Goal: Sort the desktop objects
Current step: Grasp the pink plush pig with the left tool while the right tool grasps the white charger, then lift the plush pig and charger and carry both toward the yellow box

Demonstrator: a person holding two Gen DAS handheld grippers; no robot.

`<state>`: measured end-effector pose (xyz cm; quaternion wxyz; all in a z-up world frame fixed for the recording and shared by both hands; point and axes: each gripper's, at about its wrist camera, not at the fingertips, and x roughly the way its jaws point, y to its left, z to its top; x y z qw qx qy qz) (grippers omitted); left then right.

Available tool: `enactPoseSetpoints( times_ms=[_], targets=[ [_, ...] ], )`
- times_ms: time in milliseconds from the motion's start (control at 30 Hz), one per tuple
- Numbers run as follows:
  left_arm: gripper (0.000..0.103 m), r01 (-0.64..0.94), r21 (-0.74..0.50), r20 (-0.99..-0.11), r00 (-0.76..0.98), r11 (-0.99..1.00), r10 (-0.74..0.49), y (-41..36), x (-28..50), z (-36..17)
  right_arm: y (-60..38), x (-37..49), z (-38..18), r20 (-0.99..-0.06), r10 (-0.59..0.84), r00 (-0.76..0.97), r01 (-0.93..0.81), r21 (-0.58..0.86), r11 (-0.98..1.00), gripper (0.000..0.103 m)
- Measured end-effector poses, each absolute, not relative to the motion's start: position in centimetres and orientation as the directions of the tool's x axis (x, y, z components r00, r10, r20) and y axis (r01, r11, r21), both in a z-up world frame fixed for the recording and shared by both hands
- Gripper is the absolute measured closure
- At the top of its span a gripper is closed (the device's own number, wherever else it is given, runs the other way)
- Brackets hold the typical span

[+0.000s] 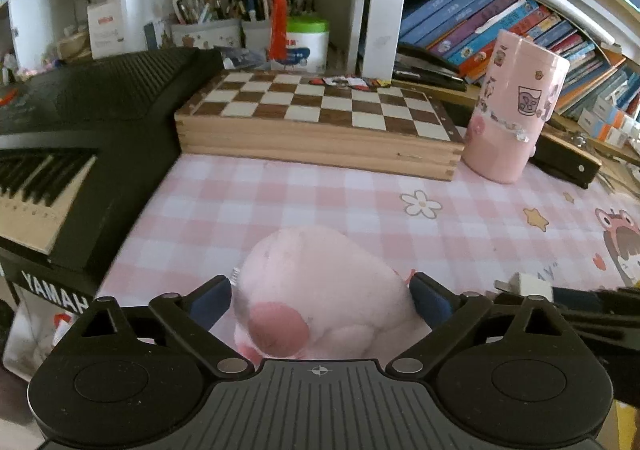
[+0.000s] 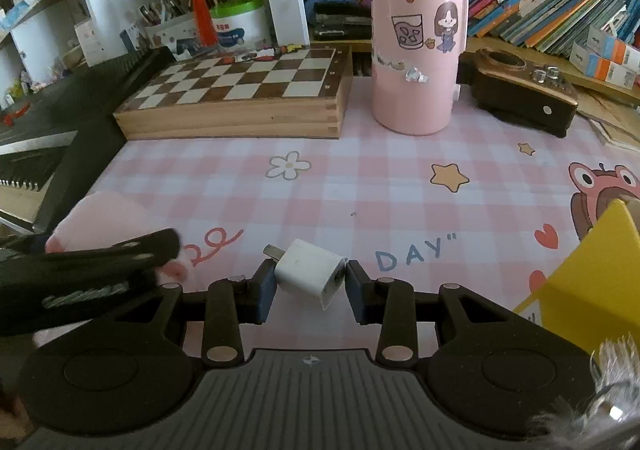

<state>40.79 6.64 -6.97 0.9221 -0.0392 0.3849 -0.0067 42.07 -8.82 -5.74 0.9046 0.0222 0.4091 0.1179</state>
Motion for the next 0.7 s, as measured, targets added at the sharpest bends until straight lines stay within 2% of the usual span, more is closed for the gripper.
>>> enactPoseSetpoints(
  times_ms=[67,133,300,700],
  targets=[
    [0.006,-0.025,-0.122,-0.746,0.661,0.992,-0.075,6.9,41.4,-7.9,-8.9,41.7,-5.5,-0.731,0.237,0.640,-0.195,0.145,0.970,0.068],
    [0.008,-0.056,-0.162,-0.748,0.659,0.985,-0.085,7.4,41.3,-8.2,-9.0,41.2,-5.2,-0.726,0.236,0.646,-0.197,0.140,0.970,0.068],
    [0.018,-0.044,-0.142,-0.737,0.672,0.989,-0.076,7.3,39.9,-7.5,-9.3,40.0,-4.6,-0.717,0.232,0.657,-0.197,0.134,0.971,0.068],
    [0.018,0.006,-0.147,-0.650,0.754,0.989,-0.101,8.1,33.3,-2.7,-9.2,34.9,-2.4,-0.686,0.243,0.686,-0.214,0.129,0.968,0.068]
  ],
)
